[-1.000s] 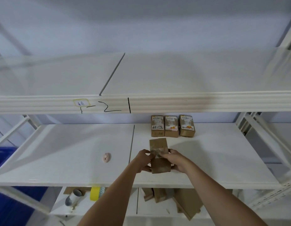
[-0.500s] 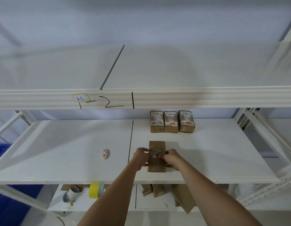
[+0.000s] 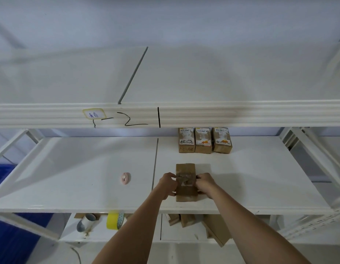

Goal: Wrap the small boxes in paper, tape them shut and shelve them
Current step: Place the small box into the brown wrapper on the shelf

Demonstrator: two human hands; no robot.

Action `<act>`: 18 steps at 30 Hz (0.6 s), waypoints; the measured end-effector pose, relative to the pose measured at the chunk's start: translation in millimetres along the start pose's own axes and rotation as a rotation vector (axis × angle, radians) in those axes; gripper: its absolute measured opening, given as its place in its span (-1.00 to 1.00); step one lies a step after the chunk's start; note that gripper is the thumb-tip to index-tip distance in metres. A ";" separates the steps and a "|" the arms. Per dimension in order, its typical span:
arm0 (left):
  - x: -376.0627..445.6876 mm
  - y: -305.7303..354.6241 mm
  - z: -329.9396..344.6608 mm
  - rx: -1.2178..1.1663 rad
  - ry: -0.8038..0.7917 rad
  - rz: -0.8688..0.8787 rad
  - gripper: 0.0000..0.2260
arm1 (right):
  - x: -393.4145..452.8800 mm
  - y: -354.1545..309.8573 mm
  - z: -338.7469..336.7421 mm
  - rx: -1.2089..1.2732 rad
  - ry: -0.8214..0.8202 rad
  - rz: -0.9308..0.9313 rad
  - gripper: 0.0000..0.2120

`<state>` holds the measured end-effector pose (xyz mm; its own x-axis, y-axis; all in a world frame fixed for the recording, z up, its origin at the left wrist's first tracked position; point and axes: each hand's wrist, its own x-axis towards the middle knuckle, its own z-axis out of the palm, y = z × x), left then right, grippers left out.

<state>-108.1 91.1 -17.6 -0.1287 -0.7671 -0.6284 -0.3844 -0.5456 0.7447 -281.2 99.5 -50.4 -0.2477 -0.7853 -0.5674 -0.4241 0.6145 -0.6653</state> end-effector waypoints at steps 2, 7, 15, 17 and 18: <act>0.2 -1.0 -0.8 0.021 -0.007 0.002 -0.64 | -3.5 -2.6 -2.6 0.002 0.004 0.002 -0.91; -2.5 2.0 -2.7 0.102 -0.013 -0.004 -0.62 | -14.3 -8.6 -6.2 -0.092 0.012 -0.014 -0.89; -11.7 -0.9 -14.0 0.185 0.170 0.041 -0.66 | -27.0 -27.2 -5.0 -0.172 0.215 -0.142 -0.56; -15.2 -1.6 -18.3 0.217 0.219 0.051 -0.66 | -30.9 -29.5 -1.2 -0.180 0.253 -0.192 -0.51; -17.7 -1.7 -20.1 0.227 0.233 0.052 -0.66 | -32.6 -30.2 1.5 -0.184 0.258 -0.209 -0.48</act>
<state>-86.9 98.8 -3.3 0.0490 -0.8626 -0.5035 -0.5797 -0.4351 0.6889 -259.1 106.6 -12.6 -0.3407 -0.8998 -0.2726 -0.6321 0.4339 -0.6420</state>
